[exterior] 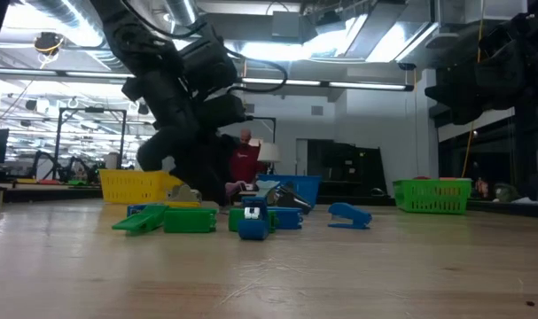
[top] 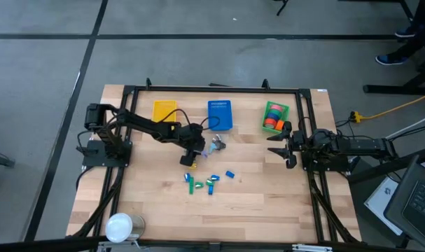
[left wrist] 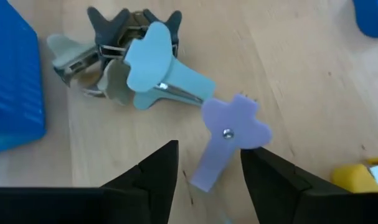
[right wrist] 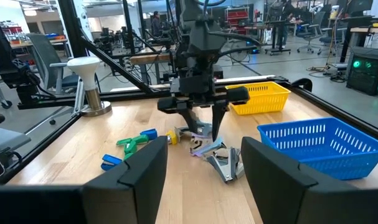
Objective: Pick and place Stapler, Stapler remover, tape
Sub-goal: Put the violet stapler remover into the yellow basket
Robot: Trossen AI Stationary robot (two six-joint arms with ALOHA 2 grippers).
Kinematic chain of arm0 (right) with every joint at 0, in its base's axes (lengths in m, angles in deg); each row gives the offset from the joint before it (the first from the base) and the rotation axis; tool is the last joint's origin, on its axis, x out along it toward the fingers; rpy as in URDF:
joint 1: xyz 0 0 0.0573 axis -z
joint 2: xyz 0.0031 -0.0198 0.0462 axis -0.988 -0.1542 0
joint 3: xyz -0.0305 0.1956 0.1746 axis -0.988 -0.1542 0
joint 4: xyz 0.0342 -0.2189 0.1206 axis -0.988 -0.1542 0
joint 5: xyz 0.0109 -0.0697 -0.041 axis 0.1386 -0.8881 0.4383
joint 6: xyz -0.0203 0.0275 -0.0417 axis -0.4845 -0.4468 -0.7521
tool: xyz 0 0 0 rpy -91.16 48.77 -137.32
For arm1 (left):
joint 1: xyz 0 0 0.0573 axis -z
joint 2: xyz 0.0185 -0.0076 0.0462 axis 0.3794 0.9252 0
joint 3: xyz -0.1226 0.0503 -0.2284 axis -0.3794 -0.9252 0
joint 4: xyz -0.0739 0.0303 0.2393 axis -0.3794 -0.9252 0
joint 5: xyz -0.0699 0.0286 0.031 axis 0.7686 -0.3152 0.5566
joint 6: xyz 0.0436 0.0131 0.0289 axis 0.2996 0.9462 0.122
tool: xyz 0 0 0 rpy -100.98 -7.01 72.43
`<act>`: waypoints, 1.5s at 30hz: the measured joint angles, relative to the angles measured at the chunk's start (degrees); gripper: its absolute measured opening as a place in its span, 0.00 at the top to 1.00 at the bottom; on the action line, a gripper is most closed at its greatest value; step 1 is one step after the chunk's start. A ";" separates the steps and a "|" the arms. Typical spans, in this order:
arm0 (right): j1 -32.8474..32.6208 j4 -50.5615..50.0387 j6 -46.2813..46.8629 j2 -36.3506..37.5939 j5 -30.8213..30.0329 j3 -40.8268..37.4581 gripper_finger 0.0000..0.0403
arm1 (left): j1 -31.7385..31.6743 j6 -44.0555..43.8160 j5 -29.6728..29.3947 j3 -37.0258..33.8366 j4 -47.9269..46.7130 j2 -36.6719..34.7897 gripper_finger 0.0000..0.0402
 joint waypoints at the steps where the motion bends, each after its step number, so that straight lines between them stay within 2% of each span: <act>1: 0.00 0.00 -0.01 0.00 0.00 0.00 0.48 | -0.09 0.02 0.55 0.00 -0.03 0.00 0.59; 5: 0.00 0.00 -0.01 0.00 0.00 0.00 0.48 | -0.09 -0.17 3.15 0.00 -0.20 0.00 0.70; 9: 0.00 0.00 0.00 0.00 0.00 0.00 0.48 | -0.09 -0.14 3.33 0.00 -0.19 -0.02 0.86; 11: -0.02 0.00 0.00 0.00 0.00 0.00 0.48 | -0.09 -0.24 3.33 0.00 -0.02 -0.02 0.91; 18: 0.00 0.00 0.00 0.00 0.00 0.00 0.48 | -0.11 -4.16 3.20 0.00 -0.14 -0.36 0.91; 24: -0.02 0.00 -0.01 0.00 0.00 0.00 0.48 | -0.11 -5.93 3.02 0.00 -0.04 -3.67 0.91; 29: -0.02 0.00 0.00 0.00 0.00 0.00 0.48 | -0.37 -5.99 -1.22 0.00 0.00 -7.76 0.91; 39: -0.01 0.00 -0.01 0.00 0.00 0.00 0.48 | -6.18 -12.29 -2.04 0.00 -0.31 -16.42 0.90; 45: 0.00 -0.02 0.00 0.00 0.00 0.00 0.48 | -8.21 -14.54 -4.95 0.00 -1.35 -20.71 0.90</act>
